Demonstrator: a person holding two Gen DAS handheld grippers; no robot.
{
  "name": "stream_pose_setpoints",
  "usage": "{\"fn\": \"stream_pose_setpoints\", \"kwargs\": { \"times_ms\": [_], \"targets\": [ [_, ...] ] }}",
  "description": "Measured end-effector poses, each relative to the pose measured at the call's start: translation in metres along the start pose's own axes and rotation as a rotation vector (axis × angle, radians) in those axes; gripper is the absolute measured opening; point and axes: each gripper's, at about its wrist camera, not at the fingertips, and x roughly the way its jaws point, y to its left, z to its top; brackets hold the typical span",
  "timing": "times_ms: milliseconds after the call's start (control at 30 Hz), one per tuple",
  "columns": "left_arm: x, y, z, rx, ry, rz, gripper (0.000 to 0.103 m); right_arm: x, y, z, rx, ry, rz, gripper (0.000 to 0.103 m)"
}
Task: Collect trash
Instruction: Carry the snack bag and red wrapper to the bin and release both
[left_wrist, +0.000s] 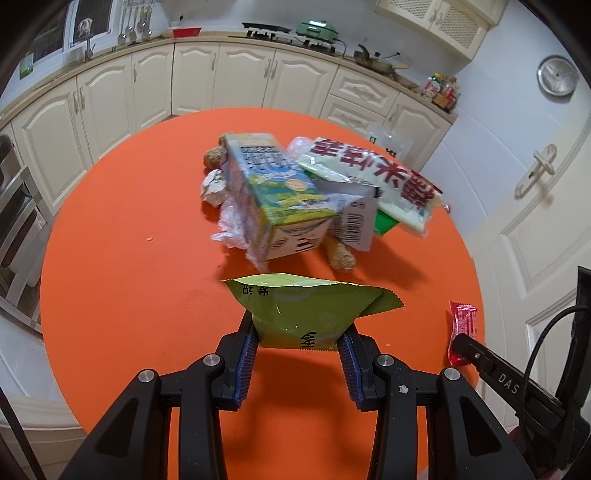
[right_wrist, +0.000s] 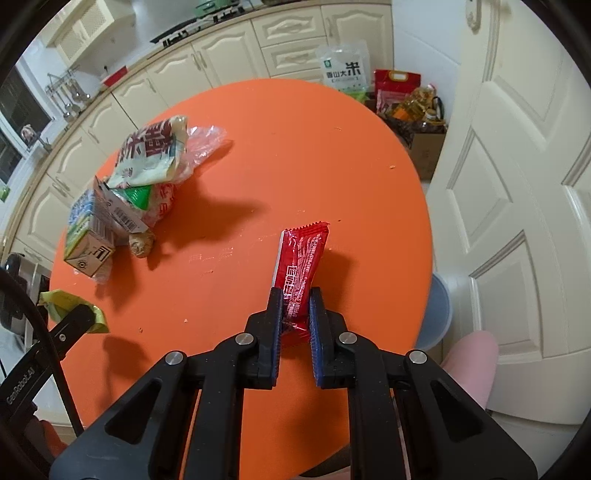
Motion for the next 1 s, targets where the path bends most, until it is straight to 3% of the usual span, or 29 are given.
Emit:
{"fn": "stream_pose_setpoints", "kwargs": {
  "times_ms": [300,600,1000],
  "targets": [
    [0.002,-0.072,-0.008,0.126,0.005,-0.034,0.038,-0.035,-0.060,-0.002,0.095,-0.079,0.013,0.013],
    [0.025,-0.181,-0.022,0.332,0.047,-0.114,0.038,-0.070,-0.147,-0.013,0.238,-0.149,-0.064,0.013],
    [0.084,-0.283,-0.027,0.510,0.157,-0.179,0.039,-0.085,-0.230,-0.020,0.343,-0.156,-0.191,0.013]
  ]
}}
